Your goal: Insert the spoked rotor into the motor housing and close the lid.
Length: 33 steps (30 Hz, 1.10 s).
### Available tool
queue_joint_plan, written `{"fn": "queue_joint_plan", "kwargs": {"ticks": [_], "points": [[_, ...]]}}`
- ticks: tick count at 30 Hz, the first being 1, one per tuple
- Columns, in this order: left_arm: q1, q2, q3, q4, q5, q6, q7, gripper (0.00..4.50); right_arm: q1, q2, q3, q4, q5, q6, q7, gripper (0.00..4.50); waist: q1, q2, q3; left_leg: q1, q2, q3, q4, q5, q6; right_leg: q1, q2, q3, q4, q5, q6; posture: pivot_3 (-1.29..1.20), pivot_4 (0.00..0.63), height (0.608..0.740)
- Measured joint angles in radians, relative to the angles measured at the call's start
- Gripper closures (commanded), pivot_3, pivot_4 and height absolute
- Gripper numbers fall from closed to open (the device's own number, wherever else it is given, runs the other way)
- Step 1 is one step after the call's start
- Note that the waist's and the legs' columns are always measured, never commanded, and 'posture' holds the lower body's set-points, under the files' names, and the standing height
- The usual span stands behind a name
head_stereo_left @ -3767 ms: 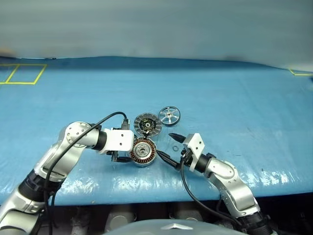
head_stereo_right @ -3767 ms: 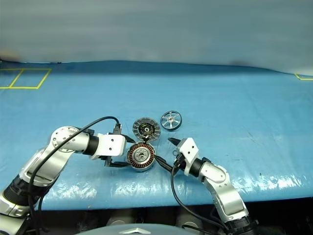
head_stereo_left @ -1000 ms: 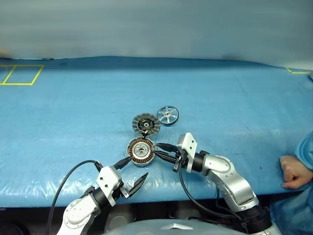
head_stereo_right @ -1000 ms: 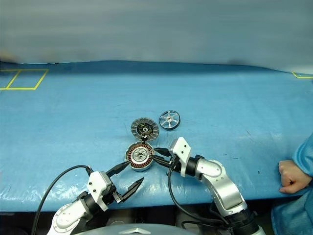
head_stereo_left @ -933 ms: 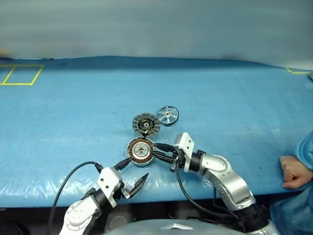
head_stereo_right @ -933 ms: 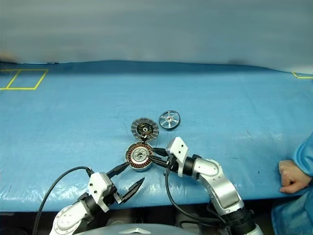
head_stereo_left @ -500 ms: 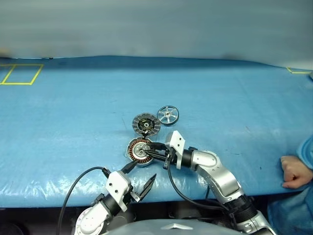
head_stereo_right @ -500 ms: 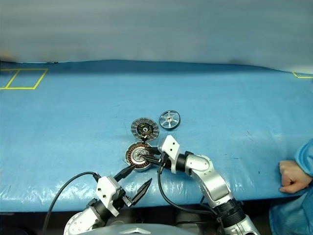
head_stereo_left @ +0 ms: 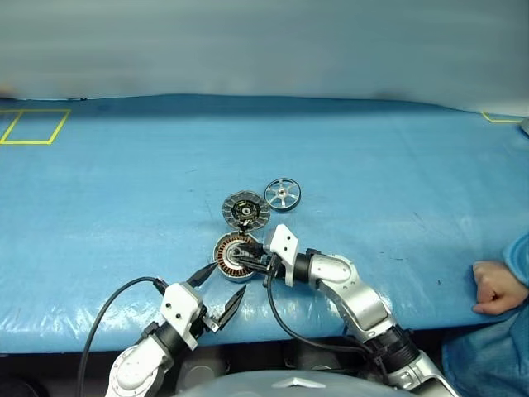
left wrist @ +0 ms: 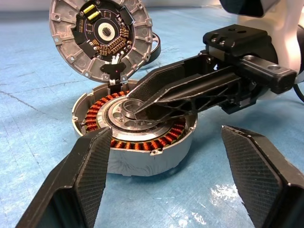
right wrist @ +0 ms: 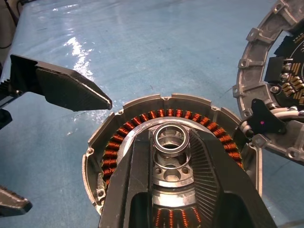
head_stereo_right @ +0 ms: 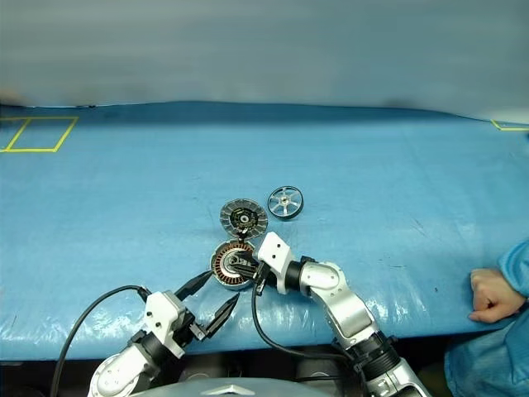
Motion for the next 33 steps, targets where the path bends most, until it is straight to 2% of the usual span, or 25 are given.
{"fn": "queue_joint_plan", "kwargs": {"ticks": [33], "points": [[0.001,0.002,-0.005,0.002,0.008,-0.017,0.013,0.60,0.002,-0.020,-0.002,-0.011,0.009,0.011,0.015,3.76,0.000,0.000,0.000,0.000,0.000,0.000,0.000,0.000,0.000,0.000,0.000,0.000,0.000,0.000,0.000,0.00,0.150,0.740]]}}
